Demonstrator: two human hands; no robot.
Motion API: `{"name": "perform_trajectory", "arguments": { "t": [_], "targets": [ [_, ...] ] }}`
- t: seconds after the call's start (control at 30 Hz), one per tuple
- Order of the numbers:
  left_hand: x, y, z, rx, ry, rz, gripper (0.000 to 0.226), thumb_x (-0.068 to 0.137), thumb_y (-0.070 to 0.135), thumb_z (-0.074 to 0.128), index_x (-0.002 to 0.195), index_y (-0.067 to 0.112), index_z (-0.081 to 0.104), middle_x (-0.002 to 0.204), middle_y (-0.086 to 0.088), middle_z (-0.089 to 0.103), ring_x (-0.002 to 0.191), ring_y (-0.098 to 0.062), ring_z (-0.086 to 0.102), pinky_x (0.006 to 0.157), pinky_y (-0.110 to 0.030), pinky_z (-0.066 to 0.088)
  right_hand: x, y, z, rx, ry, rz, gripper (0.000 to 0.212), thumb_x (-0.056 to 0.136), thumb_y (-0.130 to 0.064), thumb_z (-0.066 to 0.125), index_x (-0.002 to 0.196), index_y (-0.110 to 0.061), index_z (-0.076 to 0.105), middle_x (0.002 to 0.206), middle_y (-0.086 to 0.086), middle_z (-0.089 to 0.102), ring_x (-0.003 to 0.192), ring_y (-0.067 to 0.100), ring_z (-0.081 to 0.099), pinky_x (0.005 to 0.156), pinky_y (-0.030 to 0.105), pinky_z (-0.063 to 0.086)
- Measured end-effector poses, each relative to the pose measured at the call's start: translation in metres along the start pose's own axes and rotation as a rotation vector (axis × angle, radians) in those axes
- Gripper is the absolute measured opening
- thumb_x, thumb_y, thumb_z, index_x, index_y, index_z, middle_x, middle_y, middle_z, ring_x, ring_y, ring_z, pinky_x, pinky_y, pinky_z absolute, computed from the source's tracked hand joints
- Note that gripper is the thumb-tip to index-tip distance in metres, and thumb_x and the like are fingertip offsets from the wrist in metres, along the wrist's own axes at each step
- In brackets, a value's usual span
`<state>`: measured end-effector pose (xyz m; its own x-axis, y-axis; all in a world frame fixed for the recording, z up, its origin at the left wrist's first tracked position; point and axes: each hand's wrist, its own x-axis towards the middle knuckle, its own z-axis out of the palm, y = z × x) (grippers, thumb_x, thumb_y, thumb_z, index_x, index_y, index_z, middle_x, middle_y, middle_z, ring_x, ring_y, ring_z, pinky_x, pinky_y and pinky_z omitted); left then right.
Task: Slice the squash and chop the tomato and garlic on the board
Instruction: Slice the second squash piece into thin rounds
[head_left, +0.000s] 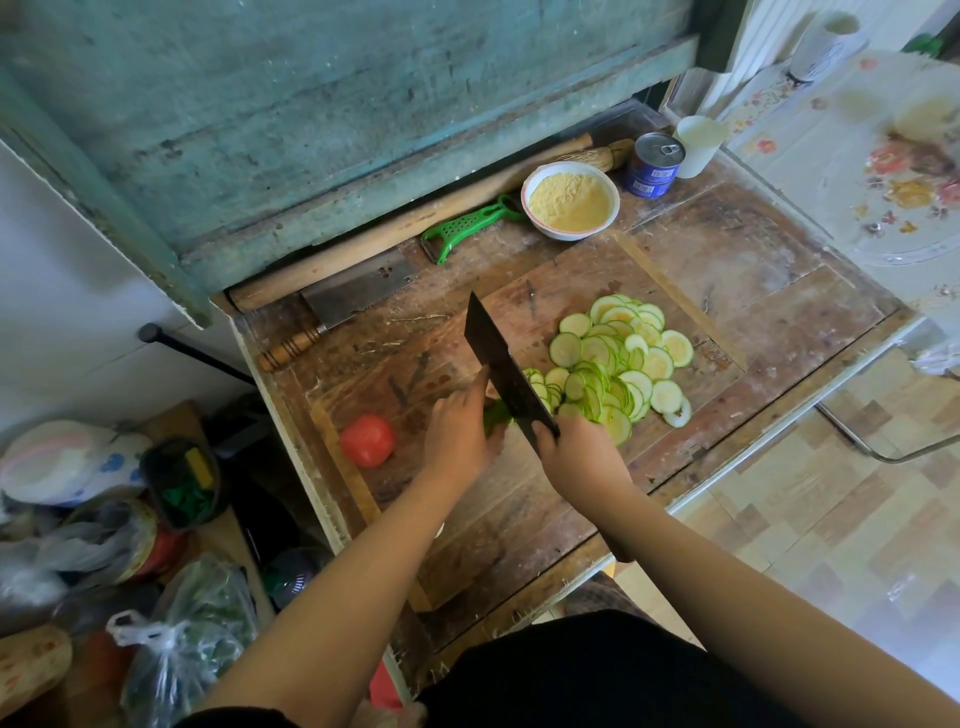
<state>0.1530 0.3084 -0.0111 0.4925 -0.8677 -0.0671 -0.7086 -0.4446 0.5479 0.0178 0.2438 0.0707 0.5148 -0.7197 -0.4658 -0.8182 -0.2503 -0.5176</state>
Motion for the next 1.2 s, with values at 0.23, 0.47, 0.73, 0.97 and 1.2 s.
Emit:
{"name": "perform_trajectory", "arguments": {
  "t": [0.23,0.47,0.73,0.97,1.2],
  "targets": [
    [-0.001,0.000,0.000,-0.019,0.000,-0.003,0.078,0.083,0.026,0.068,0.148,0.016,0.027,0.114,0.000,0.063,0.106,-0.019,0.056,0.095,-0.033,0.037,-0.003,0.003,0.000,0.010,0.022,-0.013,0.037,0.100,-0.033,0.039,0.065,-0.022,0.040,0.061,-0.001,0.048,0.052,0.017,0.046,0.044,0.027,0.031],
    [0.000,-0.002,0.001,-0.021,0.004,-0.015,0.076,0.082,0.027,0.068,0.147,0.018,0.029,0.113,0.001,0.063,0.105,-0.020,0.056,0.095,-0.032,0.038,0.003,0.001,0.003,-0.015,0.011,0.015,0.030,0.100,-0.034,0.038,0.081,-0.014,0.051,0.063,-0.001,0.049,0.059,0.021,0.050,0.049,0.028,0.036],
    [-0.003,0.002,-0.003,-0.010,0.008,-0.004,0.073,0.086,0.025,0.064,0.147,0.013,0.027,0.118,-0.008,0.060,0.109,-0.026,0.053,0.096,-0.034,0.035,0.021,-0.002,0.020,-0.027,-0.039,0.083,0.036,0.100,-0.035,0.037,0.094,-0.006,0.059,0.075,0.005,0.056,0.070,0.027,0.056,0.058,0.030,0.043],
    [-0.002,0.002,-0.006,-0.027,-0.009,-0.017,0.071,0.086,0.026,0.065,0.146,0.013,0.029,0.120,-0.008,0.060,0.111,-0.026,0.054,0.097,-0.036,0.037,0.018,0.006,0.017,0.029,-0.140,0.000,0.037,0.095,-0.031,0.047,0.129,-0.017,0.045,0.080,-0.002,0.056,0.072,0.022,0.059,0.065,0.035,0.054],
    [-0.003,0.001,-0.005,-0.022,-0.019,-0.032,0.069,0.086,0.026,0.065,0.145,0.013,0.031,0.119,-0.009,0.059,0.110,-0.029,0.053,0.095,-0.037,0.039,0.001,0.015,0.011,0.368,-0.305,0.091,0.060,0.092,-0.014,0.051,0.145,-0.031,0.027,0.093,0.004,0.061,0.062,0.020,0.063,0.056,0.032,0.057]
  ]
}}
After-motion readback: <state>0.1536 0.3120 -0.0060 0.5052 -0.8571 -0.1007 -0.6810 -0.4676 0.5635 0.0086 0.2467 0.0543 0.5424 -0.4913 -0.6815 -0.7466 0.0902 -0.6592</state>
